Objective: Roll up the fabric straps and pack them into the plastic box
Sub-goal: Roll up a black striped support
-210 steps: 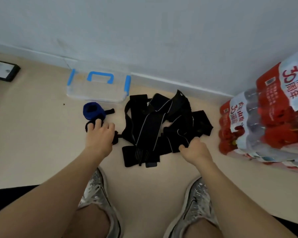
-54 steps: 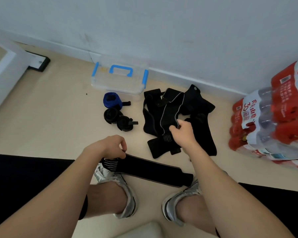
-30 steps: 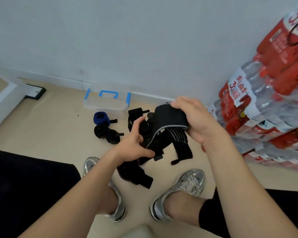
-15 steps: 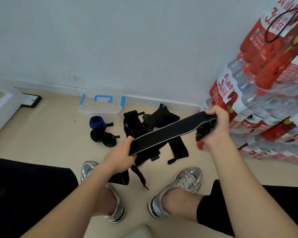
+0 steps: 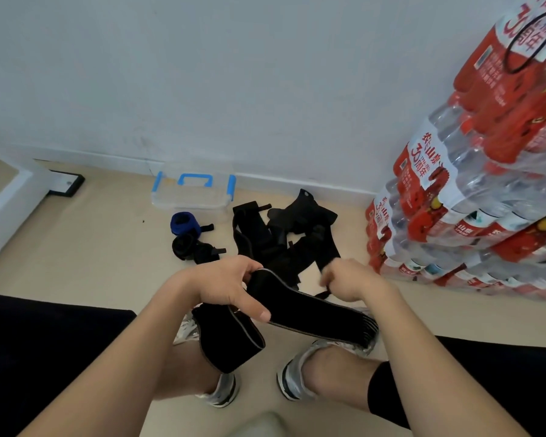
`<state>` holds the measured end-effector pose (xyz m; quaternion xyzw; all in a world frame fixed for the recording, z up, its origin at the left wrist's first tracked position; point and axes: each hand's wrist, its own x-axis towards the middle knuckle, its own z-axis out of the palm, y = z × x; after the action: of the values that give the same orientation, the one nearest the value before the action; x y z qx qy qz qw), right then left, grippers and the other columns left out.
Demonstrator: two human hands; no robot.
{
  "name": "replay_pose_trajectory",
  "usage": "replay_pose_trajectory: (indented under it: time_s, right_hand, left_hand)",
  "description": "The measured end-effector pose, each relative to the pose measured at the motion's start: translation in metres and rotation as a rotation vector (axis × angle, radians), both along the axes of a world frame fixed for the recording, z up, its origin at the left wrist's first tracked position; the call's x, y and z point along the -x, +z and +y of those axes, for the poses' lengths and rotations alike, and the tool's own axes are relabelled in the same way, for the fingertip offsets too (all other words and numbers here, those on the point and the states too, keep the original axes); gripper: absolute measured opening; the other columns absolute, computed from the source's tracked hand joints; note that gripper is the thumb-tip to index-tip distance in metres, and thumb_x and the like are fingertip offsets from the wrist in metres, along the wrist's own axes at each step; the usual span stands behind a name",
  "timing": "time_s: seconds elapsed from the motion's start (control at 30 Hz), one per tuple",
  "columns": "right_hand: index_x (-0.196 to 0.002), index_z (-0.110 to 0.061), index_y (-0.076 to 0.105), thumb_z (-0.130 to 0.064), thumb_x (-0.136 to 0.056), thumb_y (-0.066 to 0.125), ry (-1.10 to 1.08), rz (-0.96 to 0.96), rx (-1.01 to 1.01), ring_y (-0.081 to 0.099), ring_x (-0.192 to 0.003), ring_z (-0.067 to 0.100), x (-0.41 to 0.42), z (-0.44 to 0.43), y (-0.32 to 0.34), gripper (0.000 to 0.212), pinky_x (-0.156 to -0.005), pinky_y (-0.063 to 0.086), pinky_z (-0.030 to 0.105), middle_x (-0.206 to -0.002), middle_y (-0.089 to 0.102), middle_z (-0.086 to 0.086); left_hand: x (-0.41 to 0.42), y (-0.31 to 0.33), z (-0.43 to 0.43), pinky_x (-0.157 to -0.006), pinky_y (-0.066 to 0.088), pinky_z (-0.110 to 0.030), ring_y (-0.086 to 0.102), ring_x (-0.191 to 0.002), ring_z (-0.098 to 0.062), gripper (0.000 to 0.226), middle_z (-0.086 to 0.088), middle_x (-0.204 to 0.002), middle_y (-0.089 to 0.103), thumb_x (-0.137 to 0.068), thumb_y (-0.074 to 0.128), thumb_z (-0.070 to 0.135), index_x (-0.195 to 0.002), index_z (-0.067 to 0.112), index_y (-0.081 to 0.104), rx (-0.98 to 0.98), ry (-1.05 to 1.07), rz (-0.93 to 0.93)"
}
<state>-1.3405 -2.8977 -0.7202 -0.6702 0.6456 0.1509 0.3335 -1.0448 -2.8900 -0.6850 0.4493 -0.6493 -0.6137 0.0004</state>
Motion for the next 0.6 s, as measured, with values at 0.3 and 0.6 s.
replay_pose_trajectory:
  time_s: [0.3, 0.6]
  right_hand:
    - [-0.066, -0.017, 0.062, -0.081, -0.075, 0.081, 0.028, -0.512, -0.209, 0.047, -0.063, 0.021, -0.060, -0.003, 0.034, 0.067, -0.065, 0.037, 0.038, -0.067, 0.050, 0.003]
    - [-0.102, -0.025, 0.086, -0.034, -0.098, 0.079, 0.128, -0.368, -0.230, 0.077, -0.095, 0.012, -0.020, -0.012, 0.079, 0.012, -0.093, 0.061, 0.034, -0.093, 0.082, -0.011]
  left_hand:
    - [0.019, 0.013, 0.003, -0.083, 0.052, -0.026, 0.071, -0.087, -0.003, 0.043, 0.016, -0.093, 0.075, -0.067, 0.100, 0.044, -0.097, 0.037, 0.070, 0.031, -0.039, -0.044]
    - [-0.002, 0.031, 0.000, -0.083, 0.060, -0.026, 0.065, -0.087, -0.007, 0.059, 0.008, -0.126, 0.067, -0.084, 0.079, -0.005, -0.121, 0.040, 0.072, 0.002, -0.034, -0.123]
